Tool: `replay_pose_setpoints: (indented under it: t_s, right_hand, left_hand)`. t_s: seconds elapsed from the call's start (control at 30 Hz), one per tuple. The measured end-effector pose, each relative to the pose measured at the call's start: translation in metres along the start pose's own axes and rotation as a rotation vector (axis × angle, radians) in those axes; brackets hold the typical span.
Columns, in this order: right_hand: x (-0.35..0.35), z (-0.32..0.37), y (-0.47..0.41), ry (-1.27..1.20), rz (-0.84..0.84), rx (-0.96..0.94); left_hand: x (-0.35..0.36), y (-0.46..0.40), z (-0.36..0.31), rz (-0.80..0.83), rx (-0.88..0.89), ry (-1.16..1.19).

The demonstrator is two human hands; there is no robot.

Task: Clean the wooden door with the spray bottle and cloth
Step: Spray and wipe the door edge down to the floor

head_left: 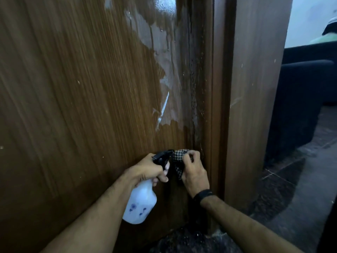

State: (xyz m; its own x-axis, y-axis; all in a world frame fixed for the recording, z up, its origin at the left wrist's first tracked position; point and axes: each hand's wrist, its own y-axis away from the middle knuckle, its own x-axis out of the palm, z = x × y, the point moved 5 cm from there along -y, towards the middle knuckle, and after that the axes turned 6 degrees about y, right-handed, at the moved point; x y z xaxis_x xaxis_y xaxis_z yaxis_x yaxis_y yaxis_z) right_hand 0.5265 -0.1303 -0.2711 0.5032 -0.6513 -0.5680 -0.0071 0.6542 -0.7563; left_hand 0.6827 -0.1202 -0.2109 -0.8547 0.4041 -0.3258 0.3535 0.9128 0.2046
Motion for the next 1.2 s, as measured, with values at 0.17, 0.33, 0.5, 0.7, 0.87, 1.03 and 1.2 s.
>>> replay_pose_setpoints:
  t_s: [0.17,0.33,0.5,0.7,0.87,1.03,1.2]
  right_hand:
    - [0.002,-0.007,0.01,-0.065,0.078,0.031]
    - [-0.045,0.018,-0.052,-0.115,-0.189,0.031]
    - [-0.043,0.022,-0.053,-0.091,-0.22,0.022]
    - [-0.026,0.006,-0.024,-0.087,-0.041,0.038]
    - [-0.06,0.02,-0.051,-0.181,-0.213,0.062]
    - [-0.086,0.041,-0.086,-0.239,-0.401,0.065]
    - [-0.096,0.058,-0.1,-0.275,-0.506,0.065]
  left_hand:
    - [0.0,0.003,0.004,0.018,-0.012,0.003]
    - [0.002,0.001,-0.004,0.02,0.025,0.032]
    - [0.003,0.003,-0.01,-0.012,0.028,0.04]
    - [-0.012,0.013,-0.033,-0.17,0.092,0.175]
    - [-0.024,0.026,-0.07,-0.301,0.19,0.294]
    - [-0.031,0.037,-0.103,-0.387,0.258,0.305]
    - [-0.029,0.045,-0.115,-0.402,0.232,0.22]
